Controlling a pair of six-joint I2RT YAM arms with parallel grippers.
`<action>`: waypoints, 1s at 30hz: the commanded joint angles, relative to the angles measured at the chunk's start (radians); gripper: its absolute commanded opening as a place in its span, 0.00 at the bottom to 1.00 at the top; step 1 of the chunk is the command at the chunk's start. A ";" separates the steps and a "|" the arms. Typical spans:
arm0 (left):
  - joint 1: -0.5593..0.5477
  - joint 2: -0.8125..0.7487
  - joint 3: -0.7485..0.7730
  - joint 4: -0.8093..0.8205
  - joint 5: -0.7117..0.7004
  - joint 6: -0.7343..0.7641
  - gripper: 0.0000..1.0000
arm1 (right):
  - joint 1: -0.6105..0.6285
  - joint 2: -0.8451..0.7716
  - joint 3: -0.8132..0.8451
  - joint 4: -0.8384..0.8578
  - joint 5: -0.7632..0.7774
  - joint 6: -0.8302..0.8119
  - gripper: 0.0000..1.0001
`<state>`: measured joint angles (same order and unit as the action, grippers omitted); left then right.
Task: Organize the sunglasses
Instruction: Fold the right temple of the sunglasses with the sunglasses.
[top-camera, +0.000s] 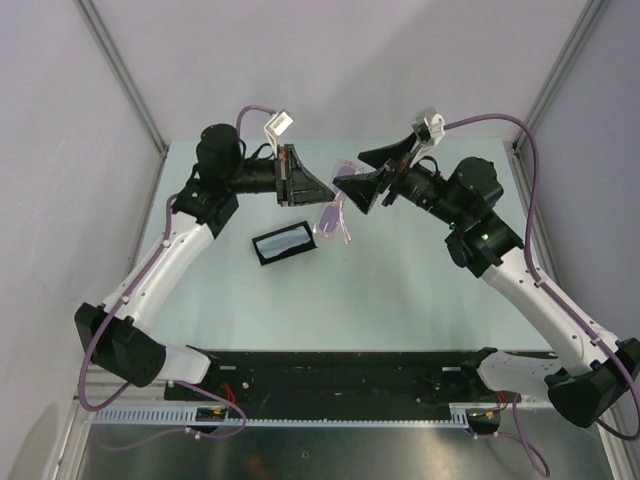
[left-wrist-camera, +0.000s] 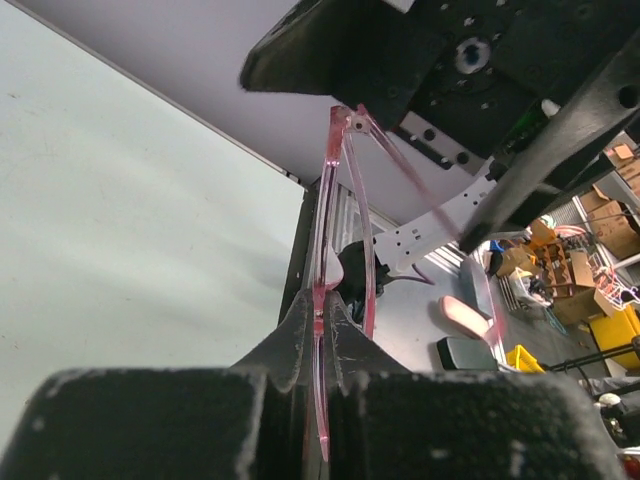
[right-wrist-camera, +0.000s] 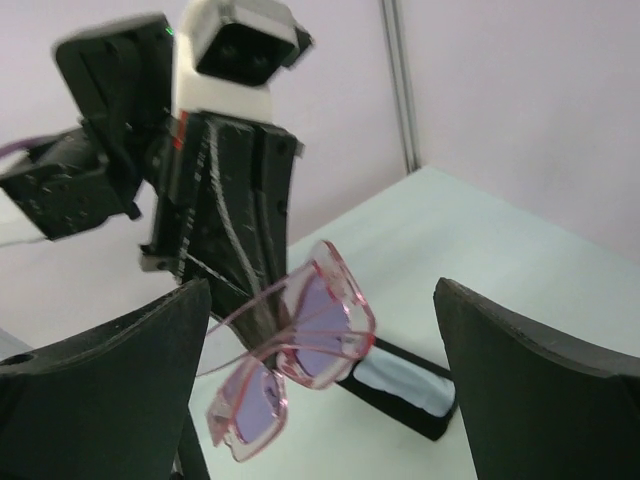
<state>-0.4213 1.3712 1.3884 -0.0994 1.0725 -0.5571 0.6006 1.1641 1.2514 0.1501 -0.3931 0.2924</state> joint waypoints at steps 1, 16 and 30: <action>-0.001 -0.026 0.081 0.029 0.032 -0.006 0.00 | 0.004 -0.009 0.033 -0.087 0.057 -0.067 1.00; 0.019 -0.040 0.084 0.029 -0.017 -0.042 0.00 | 0.010 -0.029 0.033 0.002 0.059 -0.056 1.00; 0.072 -0.078 0.028 0.010 -0.428 -0.211 0.01 | 0.180 -0.034 0.033 -0.103 0.350 -0.286 0.95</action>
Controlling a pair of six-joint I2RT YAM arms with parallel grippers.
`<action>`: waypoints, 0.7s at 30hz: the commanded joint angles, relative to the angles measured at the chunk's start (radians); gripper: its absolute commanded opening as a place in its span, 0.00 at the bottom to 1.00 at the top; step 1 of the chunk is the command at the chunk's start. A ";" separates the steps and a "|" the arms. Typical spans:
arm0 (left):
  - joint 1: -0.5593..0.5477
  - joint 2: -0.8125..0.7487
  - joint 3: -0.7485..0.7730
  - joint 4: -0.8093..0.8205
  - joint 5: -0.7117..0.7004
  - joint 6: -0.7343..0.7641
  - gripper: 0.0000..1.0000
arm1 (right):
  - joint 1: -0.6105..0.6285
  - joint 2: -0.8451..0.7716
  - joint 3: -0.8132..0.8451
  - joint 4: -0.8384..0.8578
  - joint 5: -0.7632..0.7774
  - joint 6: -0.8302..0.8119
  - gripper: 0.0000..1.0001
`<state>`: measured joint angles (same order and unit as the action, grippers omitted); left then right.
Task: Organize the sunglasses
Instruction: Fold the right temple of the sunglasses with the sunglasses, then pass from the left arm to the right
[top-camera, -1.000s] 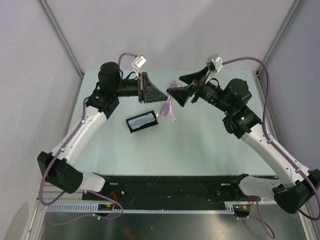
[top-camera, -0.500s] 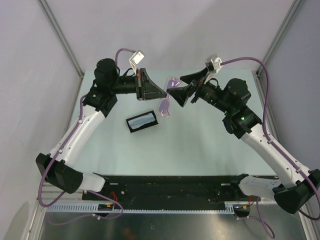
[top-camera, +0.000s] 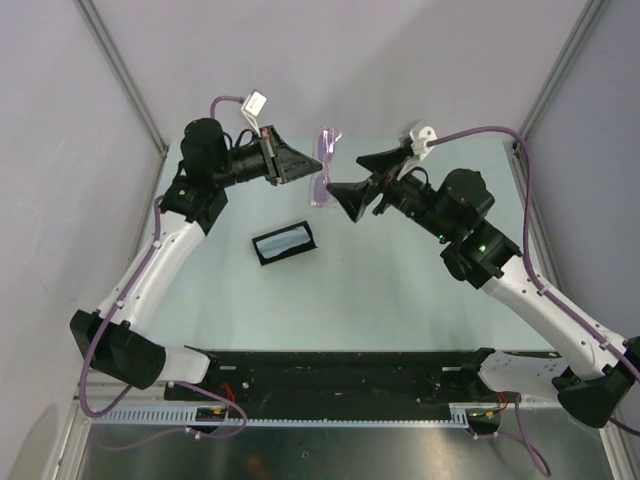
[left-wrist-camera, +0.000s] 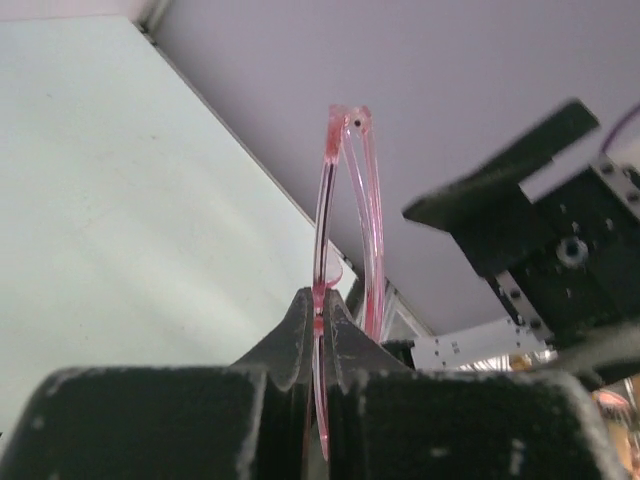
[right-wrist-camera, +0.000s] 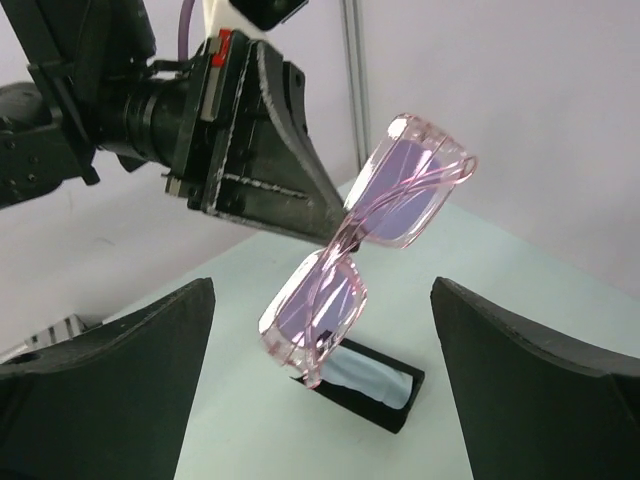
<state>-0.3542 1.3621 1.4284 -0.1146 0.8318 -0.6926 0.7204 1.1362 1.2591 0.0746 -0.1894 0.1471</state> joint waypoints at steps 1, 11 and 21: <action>0.004 -0.078 -0.020 0.017 -0.227 -0.111 0.00 | 0.092 -0.003 0.025 -0.029 0.166 -0.173 0.92; -0.044 -0.172 0.015 -0.283 -0.773 -0.174 0.00 | 0.330 0.095 -0.010 0.117 0.467 -0.711 0.68; -0.153 -0.187 0.070 -0.407 -1.132 -0.116 0.00 | 0.406 0.237 -0.116 0.419 0.443 -0.911 0.47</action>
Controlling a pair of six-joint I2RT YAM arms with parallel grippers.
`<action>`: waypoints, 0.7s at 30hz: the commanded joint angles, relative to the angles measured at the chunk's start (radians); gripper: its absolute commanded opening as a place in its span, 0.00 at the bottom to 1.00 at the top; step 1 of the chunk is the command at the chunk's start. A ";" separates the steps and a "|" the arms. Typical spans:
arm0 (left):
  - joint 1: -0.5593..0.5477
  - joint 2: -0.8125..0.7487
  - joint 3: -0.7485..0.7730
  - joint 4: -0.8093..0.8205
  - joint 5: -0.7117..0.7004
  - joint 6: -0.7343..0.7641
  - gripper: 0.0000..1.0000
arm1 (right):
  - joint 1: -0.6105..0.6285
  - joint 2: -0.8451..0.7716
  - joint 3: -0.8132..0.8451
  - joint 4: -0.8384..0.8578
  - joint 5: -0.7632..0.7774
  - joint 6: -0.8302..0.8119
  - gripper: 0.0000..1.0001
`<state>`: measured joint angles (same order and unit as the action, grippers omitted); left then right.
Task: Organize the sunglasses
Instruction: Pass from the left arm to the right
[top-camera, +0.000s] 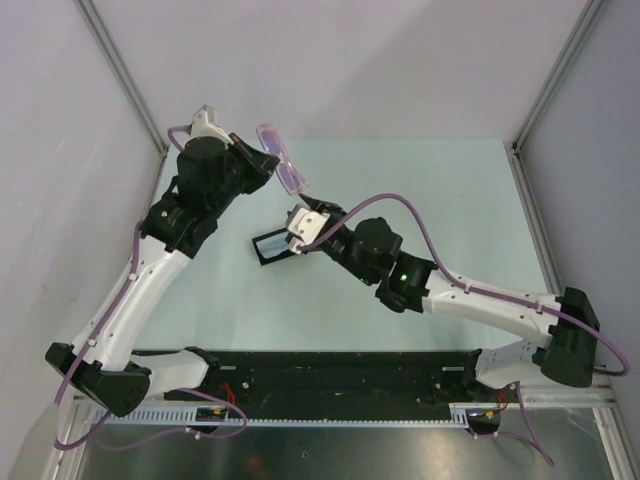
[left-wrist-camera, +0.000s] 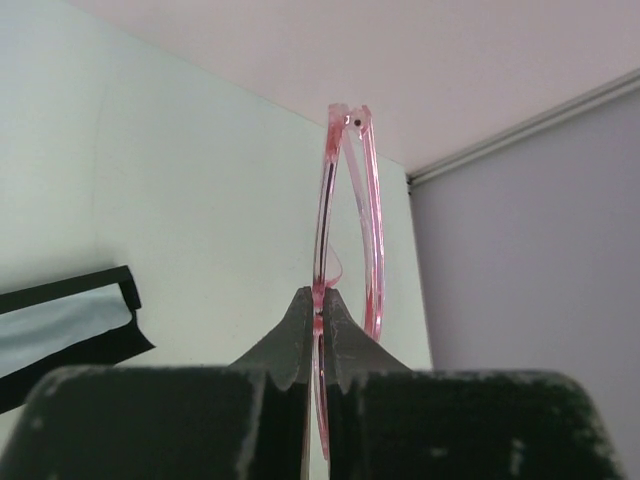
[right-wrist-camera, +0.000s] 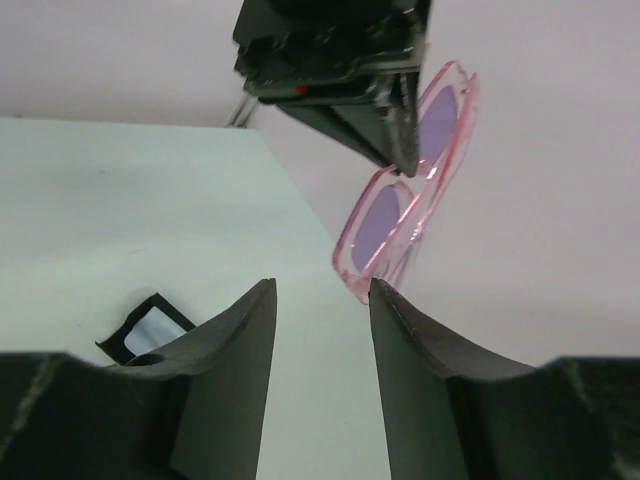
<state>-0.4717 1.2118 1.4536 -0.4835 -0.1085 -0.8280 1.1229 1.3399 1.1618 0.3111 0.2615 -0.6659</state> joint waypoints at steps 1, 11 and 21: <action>-0.039 -0.041 0.045 -0.038 -0.198 0.020 0.00 | 0.003 0.044 -0.022 0.213 -0.014 -0.104 0.45; -0.050 -0.067 0.047 -0.058 -0.229 0.021 0.00 | 0.006 0.130 -0.039 0.391 -0.045 -0.127 0.33; -0.051 -0.072 0.048 -0.067 -0.240 0.020 0.01 | 0.011 0.160 -0.042 0.436 -0.093 -0.155 0.33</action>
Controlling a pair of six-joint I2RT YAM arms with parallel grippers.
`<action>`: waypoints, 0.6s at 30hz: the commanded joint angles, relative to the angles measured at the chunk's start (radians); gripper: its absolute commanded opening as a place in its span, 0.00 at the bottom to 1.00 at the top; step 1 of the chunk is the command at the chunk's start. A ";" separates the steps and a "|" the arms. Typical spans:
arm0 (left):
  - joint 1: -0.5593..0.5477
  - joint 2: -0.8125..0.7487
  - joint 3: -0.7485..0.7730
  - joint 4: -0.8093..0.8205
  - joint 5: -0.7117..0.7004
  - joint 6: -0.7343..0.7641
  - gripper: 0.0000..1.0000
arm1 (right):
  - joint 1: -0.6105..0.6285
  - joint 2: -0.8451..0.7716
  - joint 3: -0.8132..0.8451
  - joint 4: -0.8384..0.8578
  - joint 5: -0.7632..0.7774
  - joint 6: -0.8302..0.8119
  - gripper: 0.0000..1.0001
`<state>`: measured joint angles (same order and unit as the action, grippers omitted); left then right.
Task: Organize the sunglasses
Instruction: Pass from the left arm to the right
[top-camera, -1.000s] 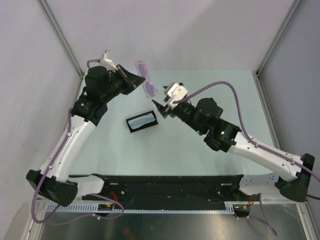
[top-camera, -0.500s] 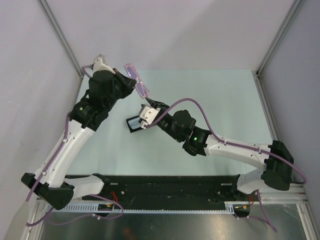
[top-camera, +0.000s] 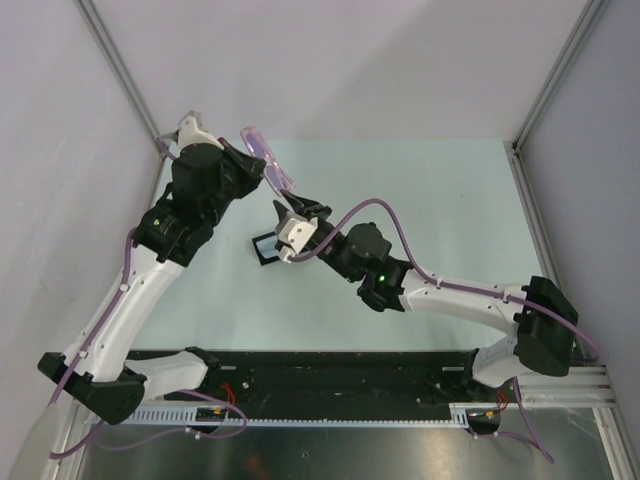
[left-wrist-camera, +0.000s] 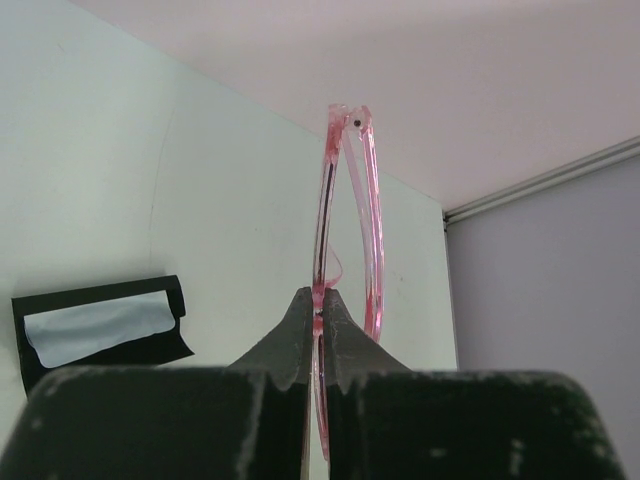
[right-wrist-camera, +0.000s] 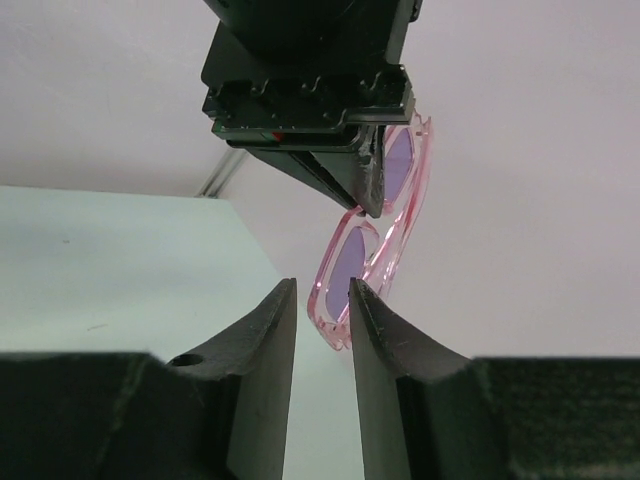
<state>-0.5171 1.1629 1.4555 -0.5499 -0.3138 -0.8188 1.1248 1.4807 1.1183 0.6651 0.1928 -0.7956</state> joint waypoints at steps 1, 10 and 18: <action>-0.006 -0.022 0.048 0.001 -0.033 0.010 0.00 | 0.009 0.029 0.002 0.087 -0.023 -0.030 0.33; -0.009 -0.028 0.046 -0.005 -0.030 0.001 0.01 | 0.015 0.107 0.020 0.177 0.072 -0.117 0.38; -0.011 -0.025 0.049 -0.008 -0.022 -0.003 0.00 | 0.018 0.153 0.029 0.267 0.122 -0.177 0.37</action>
<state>-0.5179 1.1629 1.4574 -0.5774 -0.3305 -0.8192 1.1362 1.6161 1.1183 0.8150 0.2588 -0.9295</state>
